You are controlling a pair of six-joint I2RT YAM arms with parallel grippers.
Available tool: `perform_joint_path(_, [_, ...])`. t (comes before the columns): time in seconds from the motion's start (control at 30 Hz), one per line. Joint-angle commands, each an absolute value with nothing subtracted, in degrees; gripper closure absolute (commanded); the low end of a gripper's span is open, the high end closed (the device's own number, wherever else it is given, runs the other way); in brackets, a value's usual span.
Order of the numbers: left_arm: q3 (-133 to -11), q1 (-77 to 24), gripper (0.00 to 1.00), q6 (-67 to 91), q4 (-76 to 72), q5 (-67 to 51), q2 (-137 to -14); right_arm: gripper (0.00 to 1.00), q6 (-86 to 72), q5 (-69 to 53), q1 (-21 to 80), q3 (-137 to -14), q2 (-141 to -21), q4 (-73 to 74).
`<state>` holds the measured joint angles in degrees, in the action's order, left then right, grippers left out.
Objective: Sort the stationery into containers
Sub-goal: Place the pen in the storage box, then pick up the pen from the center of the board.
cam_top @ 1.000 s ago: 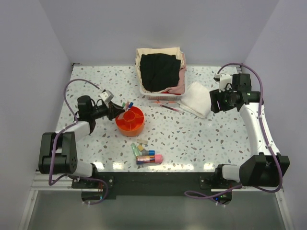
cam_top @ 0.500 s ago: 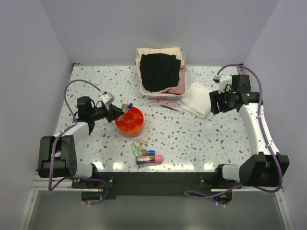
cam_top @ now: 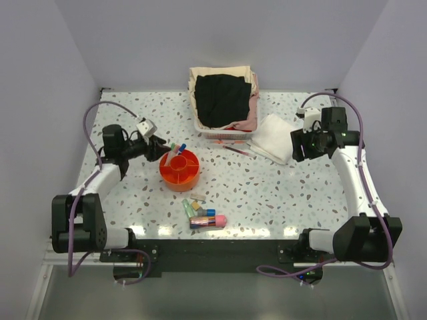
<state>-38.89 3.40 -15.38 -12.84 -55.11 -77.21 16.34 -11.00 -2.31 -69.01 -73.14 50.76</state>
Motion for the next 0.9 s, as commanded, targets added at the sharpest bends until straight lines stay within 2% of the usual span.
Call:
perform_joint_path(0.0, [-49.46,3.96,0.53,-11.00,-16.25,-58.70,-74.88,0.37,15.82,-10.72,-2.55,-68.21,-71.28,48.25])
perform_joint_path(0.13, [-59.12,0.45,0.51,-10.97,-14.62,-61.34,-77.69,0.37,15.73,-11.25,-2.55,-67.50,-71.02,47.38])
perform_joint_path(0.27, [-71.96,-11.57,0.50,-33.16,13.80,-59.42,-83.66,0.37,16.17,-15.18,-2.37,-68.11,-70.93,47.19])
perform_joint_path(0.33, [-76.28,-13.96,0.50,-35.93,21.05,-58.10,-86.48,0.37,19.50,-17.92,-1.59,-69.69,-70.75,48.16])
perform_joint_path(0.47, [-78.40,-20.89,0.49,-41.73,26.00,-53.01,-88.33,0.38,23.99,-16.61,3.94,-71.01,-70.14,48.60])
perform_joint_path(0.57, [-82.16,-26.34,0.49,-49.01,33.38,-46.95,-92.36,0.38,24.70,-16.78,4.31,-71.19,-69.87,48.34])
perform_joint_path(0.73, [-98.24,-31.90,0.50,-56.77,48.92,-40.09,-107.29,0.38,24.61,-18.19,4.31,-68.73,-68.21,45.88])
perform_joint_path(0.87, [-102.74,-34.36,0.50,-57.83,48.35,-37.54,-112.76,0.39,24.17,-19.77,4.31,-66.54,-66.54,45.18])
